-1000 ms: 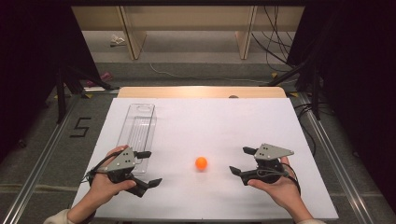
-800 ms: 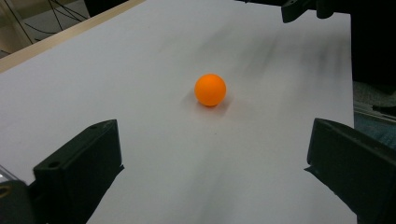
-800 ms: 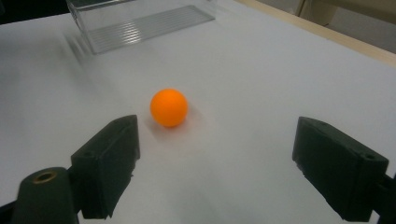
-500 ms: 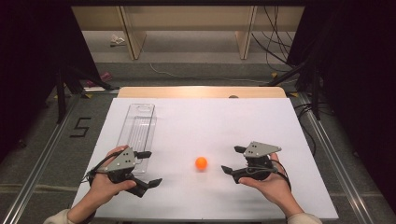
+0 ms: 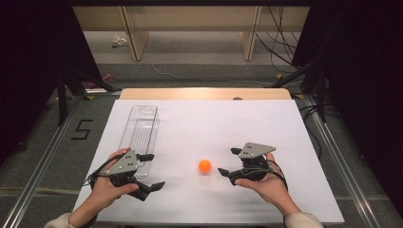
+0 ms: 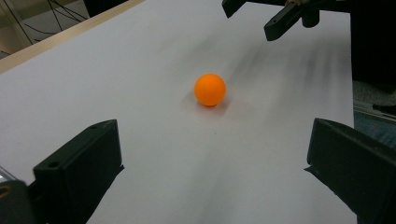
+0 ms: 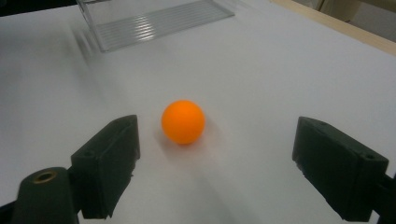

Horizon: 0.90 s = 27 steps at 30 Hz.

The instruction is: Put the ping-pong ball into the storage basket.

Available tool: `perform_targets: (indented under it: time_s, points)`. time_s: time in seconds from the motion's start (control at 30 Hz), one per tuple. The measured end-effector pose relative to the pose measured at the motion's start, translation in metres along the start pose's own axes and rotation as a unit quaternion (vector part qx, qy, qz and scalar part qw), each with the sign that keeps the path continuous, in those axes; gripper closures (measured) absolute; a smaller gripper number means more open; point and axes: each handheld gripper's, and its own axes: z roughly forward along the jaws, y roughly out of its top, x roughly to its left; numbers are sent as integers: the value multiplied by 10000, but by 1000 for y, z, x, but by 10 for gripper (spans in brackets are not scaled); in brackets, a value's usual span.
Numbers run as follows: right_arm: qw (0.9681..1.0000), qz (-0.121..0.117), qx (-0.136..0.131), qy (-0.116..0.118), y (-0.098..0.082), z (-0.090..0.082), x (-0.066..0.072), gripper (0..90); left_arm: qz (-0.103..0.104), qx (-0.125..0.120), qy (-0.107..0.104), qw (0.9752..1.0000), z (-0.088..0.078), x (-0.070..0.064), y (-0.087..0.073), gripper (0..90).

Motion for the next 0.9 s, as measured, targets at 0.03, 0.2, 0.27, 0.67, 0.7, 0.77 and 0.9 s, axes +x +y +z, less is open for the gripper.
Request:
perform_targets:
  time_s: [0.03,0.2,0.27,0.67,0.7,0.77,0.9]
  points:
    - [10000,0,0,0,0,0,0,161,0,1,-2,10000,0,0,0,29]
    - [10000,-23,29,40,2,5,0,161,-3,-3,-3,10000,0,0,0,29]
    - [10000,-28,64,63,2,9,1,161,-1,0,-4,10000,0,0,0,29]
    - [9997,-91,147,163,6,23,3,161,0,-1,-16,10000,0,0,0,29]
    - [9997,-91,147,163,6,23,3,161,1,-1,-16,10000,0,0,0,29]
    - [9996,-98,178,179,7,26,4,161,-3,-4,-18,10000,0,0,0,29]
    - [9994,-126,240,233,8,33,6,161,-3,-3,-20,10000,0,0,0,29]
